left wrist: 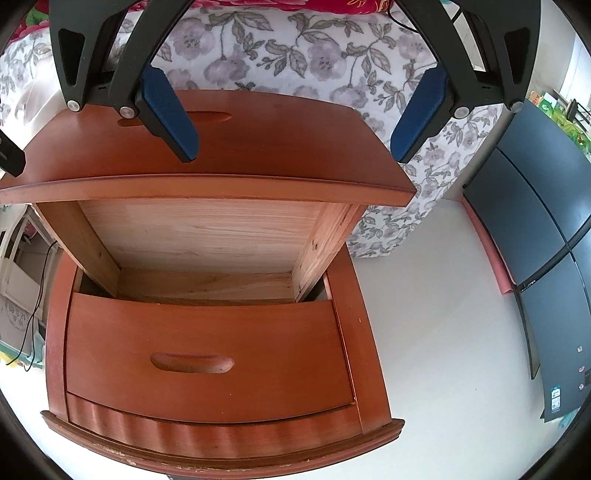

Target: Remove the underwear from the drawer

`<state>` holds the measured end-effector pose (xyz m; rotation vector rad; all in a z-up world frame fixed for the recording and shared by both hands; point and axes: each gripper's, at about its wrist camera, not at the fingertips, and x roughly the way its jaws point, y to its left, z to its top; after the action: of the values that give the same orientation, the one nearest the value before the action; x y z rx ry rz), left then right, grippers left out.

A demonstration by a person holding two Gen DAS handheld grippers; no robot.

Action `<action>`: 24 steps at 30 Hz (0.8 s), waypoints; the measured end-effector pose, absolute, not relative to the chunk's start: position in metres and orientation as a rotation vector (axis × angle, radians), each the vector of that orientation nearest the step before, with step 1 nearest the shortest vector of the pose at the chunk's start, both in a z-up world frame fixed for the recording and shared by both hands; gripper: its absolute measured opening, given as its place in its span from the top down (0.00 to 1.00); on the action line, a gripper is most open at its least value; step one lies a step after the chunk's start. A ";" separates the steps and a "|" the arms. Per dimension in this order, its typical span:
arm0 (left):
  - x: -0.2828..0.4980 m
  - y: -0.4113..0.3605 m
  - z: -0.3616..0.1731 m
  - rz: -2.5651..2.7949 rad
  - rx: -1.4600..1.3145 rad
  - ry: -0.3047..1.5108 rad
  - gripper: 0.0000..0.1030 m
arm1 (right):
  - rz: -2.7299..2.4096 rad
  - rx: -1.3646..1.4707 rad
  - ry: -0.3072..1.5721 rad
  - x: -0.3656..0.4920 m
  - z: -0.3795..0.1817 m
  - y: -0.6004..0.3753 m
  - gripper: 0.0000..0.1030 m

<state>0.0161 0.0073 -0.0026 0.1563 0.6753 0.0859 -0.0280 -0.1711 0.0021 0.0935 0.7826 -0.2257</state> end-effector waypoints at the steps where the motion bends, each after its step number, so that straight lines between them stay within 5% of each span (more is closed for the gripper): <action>1: 0.016 0.007 -0.003 0.086 0.157 0.676 0.00 | -0.226 0.095 0.783 -0.028 0.002 -0.171 0.00; 24: 0.017 0.006 -0.004 0.085 0.158 0.683 0.00 | -0.250 0.096 0.791 -0.027 0.001 -0.172 0.00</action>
<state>0.0170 0.0061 -0.0042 0.1577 0.6829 0.0852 -0.0272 -0.1723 0.0008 0.0965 0.7913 -0.2499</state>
